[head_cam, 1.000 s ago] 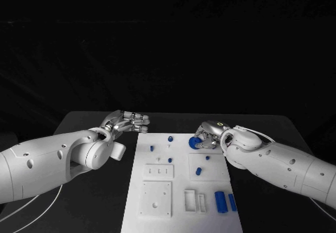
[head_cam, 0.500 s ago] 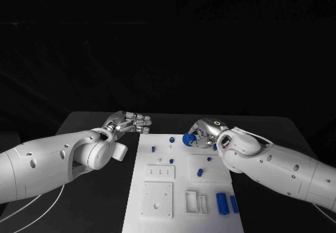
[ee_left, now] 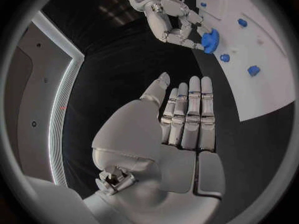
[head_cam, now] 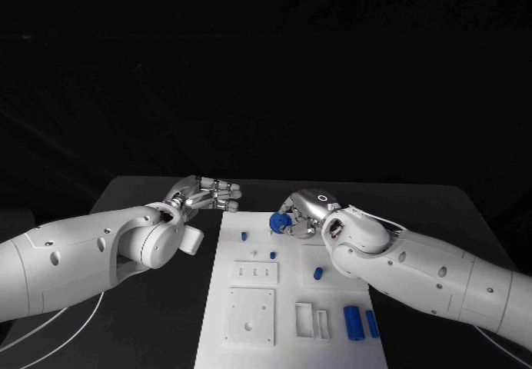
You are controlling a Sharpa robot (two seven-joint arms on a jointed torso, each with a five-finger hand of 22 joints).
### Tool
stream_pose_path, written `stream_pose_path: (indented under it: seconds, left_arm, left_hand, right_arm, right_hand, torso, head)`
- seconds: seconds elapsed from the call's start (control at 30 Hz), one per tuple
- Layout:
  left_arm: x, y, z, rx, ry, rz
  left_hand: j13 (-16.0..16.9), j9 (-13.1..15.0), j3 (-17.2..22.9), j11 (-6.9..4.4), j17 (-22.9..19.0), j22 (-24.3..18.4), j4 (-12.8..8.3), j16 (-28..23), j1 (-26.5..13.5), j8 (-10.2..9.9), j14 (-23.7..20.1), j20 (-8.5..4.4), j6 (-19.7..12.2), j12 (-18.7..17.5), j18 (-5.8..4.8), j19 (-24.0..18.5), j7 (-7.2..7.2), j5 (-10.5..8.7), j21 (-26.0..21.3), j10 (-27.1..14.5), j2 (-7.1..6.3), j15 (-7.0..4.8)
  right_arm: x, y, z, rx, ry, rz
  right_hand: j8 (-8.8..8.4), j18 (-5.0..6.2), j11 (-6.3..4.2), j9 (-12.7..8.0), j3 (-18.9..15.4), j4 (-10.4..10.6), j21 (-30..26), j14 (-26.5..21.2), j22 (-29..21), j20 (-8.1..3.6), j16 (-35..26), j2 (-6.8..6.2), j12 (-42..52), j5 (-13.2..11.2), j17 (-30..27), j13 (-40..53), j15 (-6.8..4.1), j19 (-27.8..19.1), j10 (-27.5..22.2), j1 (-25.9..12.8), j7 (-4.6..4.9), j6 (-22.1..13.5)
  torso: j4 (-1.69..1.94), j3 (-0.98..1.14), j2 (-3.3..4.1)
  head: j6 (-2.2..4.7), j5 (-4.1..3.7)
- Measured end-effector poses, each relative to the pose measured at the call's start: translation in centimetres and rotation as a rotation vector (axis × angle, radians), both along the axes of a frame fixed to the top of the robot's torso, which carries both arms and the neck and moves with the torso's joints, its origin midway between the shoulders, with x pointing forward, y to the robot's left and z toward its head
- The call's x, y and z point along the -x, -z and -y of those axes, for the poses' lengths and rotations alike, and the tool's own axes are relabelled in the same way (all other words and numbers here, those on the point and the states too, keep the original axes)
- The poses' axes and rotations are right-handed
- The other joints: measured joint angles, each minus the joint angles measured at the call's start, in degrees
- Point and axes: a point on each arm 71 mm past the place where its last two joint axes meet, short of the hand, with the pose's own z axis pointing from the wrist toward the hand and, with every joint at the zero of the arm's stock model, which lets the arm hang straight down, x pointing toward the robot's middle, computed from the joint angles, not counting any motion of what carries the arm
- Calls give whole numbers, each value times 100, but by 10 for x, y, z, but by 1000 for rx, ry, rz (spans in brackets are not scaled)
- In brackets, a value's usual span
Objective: Assemble the parts on the task board
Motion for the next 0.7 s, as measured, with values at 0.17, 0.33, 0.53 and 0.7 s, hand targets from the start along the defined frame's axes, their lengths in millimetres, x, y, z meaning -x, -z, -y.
stream_pose_path:
  seconds: [0.17, 0.33, 0.53, 0.7]
  left_arm:
    - [0, 0, 1, 0, 1, 0]
    - [0, 0, 2, 0, 3, 0]
    - [0, 0, 3, 0, 4, 0]
    - [0, 0, 3, 0, 4, 0]
  left_hand:
    - [0, 0, 0, 0, 0, 0, 0, 0, 0, 0, 0, 0, 0, 0, 0, 0, 0, 0, 0, 0, 0, 0]
    - [0, 0, 0, 0, 0, 0, 0, 0, 0, 0, 0, 0, 0, 0, 0, 0, 0, 0, 0, 0, 0, 0]
    - [0, 0, 0, 0, 0, 1, 0, 0, 0, 0, 0, 0, 0, 0, 0, 0, 0, 0, 0, 0, 0, 0]
    - [0, 0, 0, 0, 0, 1, 0, 0, 0, 0, 0, 0, 0, 0, 0, 0, 0, 0, 0, 0, 0, 0]
  right_arm:
    - [0, 5, -9, 12, -3, -2]
    - [-1, 11, -17, 26, -3, -6]
    - [-3, 17, -21, 41, 1, -10]
    - [-4, 23, -22, 55, 5, -14]
  right_hand:
    - [0, 0, 0, -2, 14, 14, 0, 0, 0, 0, 0, 0, 0, 0, -10, 0, 0, 0, 0, 0, 0, -1]
    - [0, 0, 5, -4, 32, -3, 0, 0, 0, 0, 0, -15, 0, 0, -11, -1, 0, 0, -5, -15, 0, -3]
    - [-2, 0, 5, -4, 53, 9, 0, 0, 0, 0, 0, -15, 0, -44, -20, -1, 0, 0, -5, -15, 7, -11]
    - [-3, 0, 6, -3, 70, -8, 0, 0, 0, 0, 0, -22, 0, -44, -20, -1, 0, 0, -5, -22, 7, -13]
  torso:
    - [7, -4, 1]
    - [12, -4, 2]
    - [17, -8, 6]
    - [13, -7, 7]
  head:
    - [-4, 23]
    - [-12, 48]
    - [-30, 73]
    - [-30, 92]
